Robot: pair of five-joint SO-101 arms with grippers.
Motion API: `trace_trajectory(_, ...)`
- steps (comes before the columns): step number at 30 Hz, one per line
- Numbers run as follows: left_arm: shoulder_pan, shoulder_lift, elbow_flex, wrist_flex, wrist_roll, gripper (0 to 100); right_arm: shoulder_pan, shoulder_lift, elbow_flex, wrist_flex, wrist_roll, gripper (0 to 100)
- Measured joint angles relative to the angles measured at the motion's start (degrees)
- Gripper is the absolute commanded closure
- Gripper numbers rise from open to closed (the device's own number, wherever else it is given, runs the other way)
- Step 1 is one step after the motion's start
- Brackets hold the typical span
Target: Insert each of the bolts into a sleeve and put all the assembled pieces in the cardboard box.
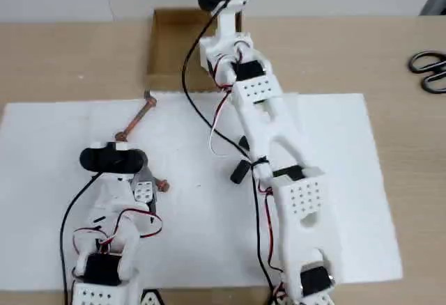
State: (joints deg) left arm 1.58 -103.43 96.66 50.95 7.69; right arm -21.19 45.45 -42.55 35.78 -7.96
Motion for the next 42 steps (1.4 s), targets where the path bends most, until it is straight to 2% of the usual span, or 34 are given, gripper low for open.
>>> trace_trajectory(5, 0.0, 0.0, 0.0, 0.0, 0.0, 99, -0.1, -0.6, -1.3, 5.6, 0.0, 77.9)
trace_trajectory(16, 0.0, 0.0, 0.0, 0.0, 0.0, 99, -0.1, -12.1, -1.4, 28.0, 0.0, 77.9)
trace_trajectory(30, 0.0, 0.0, 0.0, 0.0, 0.0, 99, -0.1, -18.4, -1.4, 55.9, 0.4, 77.7)
trace_trajectory(33, 0.0, 0.0, 0.0, 0.0, 0.0, 99, -0.1, -18.4, -1.4, 59.4, 4.3, 77.7)
trace_trajectory(39, 0.0, 0.0, 0.0, 0.0, 0.0, 99, -0.1, -18.5, -1.4, 61.8, 20.7, 77.8)
trace_trajectory(42, 0.0, 0.0, 0.0, 0.0, 0.0, 99, -0.1, -18.5, -1.4, 62.0, 25.8, 77.8)
